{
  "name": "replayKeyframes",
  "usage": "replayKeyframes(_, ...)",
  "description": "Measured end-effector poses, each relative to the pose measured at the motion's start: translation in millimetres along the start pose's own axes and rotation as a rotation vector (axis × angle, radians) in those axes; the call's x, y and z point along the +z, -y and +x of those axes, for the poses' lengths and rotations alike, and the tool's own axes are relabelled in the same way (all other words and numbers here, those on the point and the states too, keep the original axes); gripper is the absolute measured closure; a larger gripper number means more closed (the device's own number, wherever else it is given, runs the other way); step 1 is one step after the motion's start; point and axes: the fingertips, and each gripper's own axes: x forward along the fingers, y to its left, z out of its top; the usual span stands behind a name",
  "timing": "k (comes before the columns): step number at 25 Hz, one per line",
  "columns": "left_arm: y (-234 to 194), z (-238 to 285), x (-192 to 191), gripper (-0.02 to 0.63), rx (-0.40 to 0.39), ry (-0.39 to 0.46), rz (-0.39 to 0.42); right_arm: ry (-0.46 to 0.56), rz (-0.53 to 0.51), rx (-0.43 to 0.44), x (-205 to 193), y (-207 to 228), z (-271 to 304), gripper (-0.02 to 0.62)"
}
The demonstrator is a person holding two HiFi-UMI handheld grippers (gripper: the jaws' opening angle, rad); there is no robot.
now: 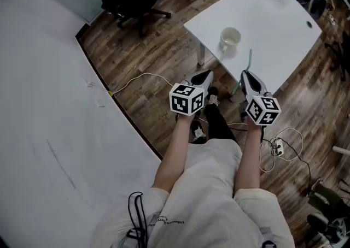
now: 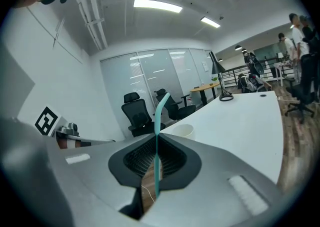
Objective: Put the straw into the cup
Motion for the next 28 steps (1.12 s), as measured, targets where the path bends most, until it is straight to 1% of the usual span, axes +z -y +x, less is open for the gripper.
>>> replayKeyframes(6,-20,29,30,0.604,0.017,0.002,0.006,-0.021,0.03,0.027,21,19,40,0.56)
replayKeyframes(10,-38,43,53,0.604,0.033,0.0,0.017,-0.022,0.013,0.055,45,22,73,0.558)
replayKeyframes(15,-59,73,85,0.606,0.053,-0.034,0.072,-0.016,-0.011,0.09,79,38,125,0.557)
replayKeyframes(19,-74,92,116,0.606,0.054,-0.031,0.107,-0.005,-0.005,0.12,104,41,166,0.557)
replayKeyframes(21,-81,103,128,0.604,0.046,-0.025,0.099,-0.003,0.006,0.134,114,44,180,0.555)
replayKeyframes(23,-90,114,137,0.604,0.043,-0.023,0.074,-0.003,0.01,0.147,124,48,193,0.555)
replayKeyframes(26,-100,129,141,0.605,0.054,-0.03,0.063,-0.009,0.006,0.155,132,59,207,0.555)
replayKeyframes(28,-101,138,140,0.606,0.053,-0.034,0.054,-0.024,0.012,0.165,130,67,214,0.555)
